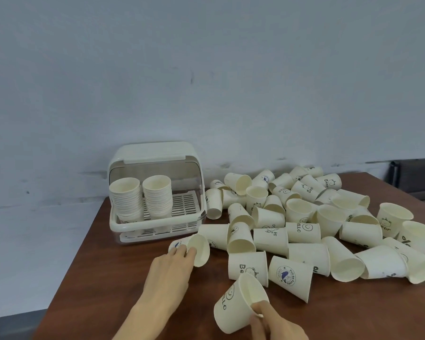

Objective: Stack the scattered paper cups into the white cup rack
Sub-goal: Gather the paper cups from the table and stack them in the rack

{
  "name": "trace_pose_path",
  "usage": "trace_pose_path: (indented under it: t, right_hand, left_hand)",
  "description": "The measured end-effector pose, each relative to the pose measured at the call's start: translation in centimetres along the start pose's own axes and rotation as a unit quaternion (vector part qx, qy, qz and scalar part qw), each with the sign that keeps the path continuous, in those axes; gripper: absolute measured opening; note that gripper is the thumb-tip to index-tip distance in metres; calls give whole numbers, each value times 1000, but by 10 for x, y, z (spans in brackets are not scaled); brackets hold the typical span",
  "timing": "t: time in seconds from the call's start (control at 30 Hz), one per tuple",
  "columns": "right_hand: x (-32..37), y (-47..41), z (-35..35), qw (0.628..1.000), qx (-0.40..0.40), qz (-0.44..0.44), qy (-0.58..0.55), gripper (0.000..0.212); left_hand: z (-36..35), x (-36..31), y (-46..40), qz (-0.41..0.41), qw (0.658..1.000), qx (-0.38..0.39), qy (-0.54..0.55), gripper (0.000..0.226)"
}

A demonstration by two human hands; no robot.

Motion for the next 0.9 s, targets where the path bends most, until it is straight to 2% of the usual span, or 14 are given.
trace_pose_path:
  t: [0.03, 0.07, 0.1, 0.13, 0.17, 0.23, 0.37, 0.43, 0.5, 0.53, 0.57, 0.63, 0.73, 0.9]
  right_hand:
    - [9, 1, 0, 998, 13, 6, -56, 25]
    - [15, -6, 0, 998, 16, -14, -64, 24]
    - [16, -9, 0, 995, -18, -11, -102, 21]
    - [11, -11, -1, 996, -14, -7, -85, 18]
    - [18, -16, 1, 1000, -13, 11, -14, 24]
    - [20, -17, -1, 999, 46, 19, -12, 46]
    - [36, -21, 2, 992, 126, 28, 7, 30]
    - [41, -21, 4, 992, 121, 10, -17, 30]
    - [40, -24, -1, 997, 70, 8, 9, 35]
    - [41, -28, -2, 997, 71, -4, 35, 35]
    - [41, -28, 0, 998, 63, -14, 6, 36]
    - [42, -31, 4, 999, 38, 14, -25, 32]
    - [48, -40, 13, 999, 13, 25, -38, 14]
    - [60, -61, 23, 995, -14, 90, -35, 18]
  left_hand:
    - [1, 0, 1, 0, 1000, -11, 8, 57]
    - [2, -1, 2, 7, 1000, -13, 15, 58]
    - [3, -2, 2, 13, 999, -19, 24, 59]
    - [4, -3, 3, 16, 999, -26, 33, 60]
    - [5, -3, 3, 19, 999, -31, 37, 62]
    - [6, -2, 5, 25, 998, -35, 38, 62]
    - [4, 0, 10, 44, 997, -32, 48, 60]
    - [4, 1, 11, 52, 997, -27, 43, 60]
    - [6, 2, 12, 53, 997, -28, 42, 60]
    - [7, 2, 12, 53, 997, -29, 41, 61]
    - [8, 3, 12, 53, 997, -31, 40, 62]
    - [12, 4, 12, 57, 997, -36, 42, 63]
    - [19, 7, 11, 67, 996, -51, 41, 61]
    - [26, 20, 12, 84, 992, -83, 40, 52]
Point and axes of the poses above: each hand's wrist, its own y-axis away from the middle knuckle, its own z-axis out of the back of the hand, x = y × z, the point moved 2 cm from there along -y, towards the middle knuckle, and after that the axes turned 2 degrees about z, right-handed, at the moved point
